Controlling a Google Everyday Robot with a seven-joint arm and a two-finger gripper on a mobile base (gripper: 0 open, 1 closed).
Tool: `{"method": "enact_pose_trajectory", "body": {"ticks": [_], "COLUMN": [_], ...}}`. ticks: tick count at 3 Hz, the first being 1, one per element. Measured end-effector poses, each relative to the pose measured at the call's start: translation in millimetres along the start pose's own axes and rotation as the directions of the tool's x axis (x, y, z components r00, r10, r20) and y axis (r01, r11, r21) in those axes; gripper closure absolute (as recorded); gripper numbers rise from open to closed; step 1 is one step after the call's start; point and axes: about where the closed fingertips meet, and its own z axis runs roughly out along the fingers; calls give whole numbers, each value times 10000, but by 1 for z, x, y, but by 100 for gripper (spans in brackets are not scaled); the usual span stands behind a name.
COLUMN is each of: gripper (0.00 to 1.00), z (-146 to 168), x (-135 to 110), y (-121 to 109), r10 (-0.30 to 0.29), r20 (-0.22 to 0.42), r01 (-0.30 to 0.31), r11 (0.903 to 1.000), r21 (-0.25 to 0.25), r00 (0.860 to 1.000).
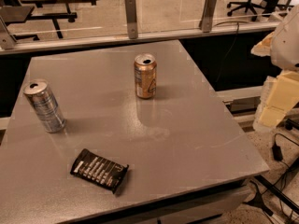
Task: Move orange can near rxbar chocolate
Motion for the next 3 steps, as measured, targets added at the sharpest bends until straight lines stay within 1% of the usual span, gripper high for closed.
{"method": "enact_pose_trajectory", "body": {"ticks": [1, 2, 3], "gripper": [0, 0, 0], "z": [2, 12, 30], "x": [-5, -22, -54], "y": [-5, -23, -53], "r10": [51, 235, 290], "r20": [138, 661, 1501], "r01": [-51, -243, -312], "r11": [10000, 9996, 9994], "r21": [34, 116, 124], "r00": [9999, 9975, 9883]}}
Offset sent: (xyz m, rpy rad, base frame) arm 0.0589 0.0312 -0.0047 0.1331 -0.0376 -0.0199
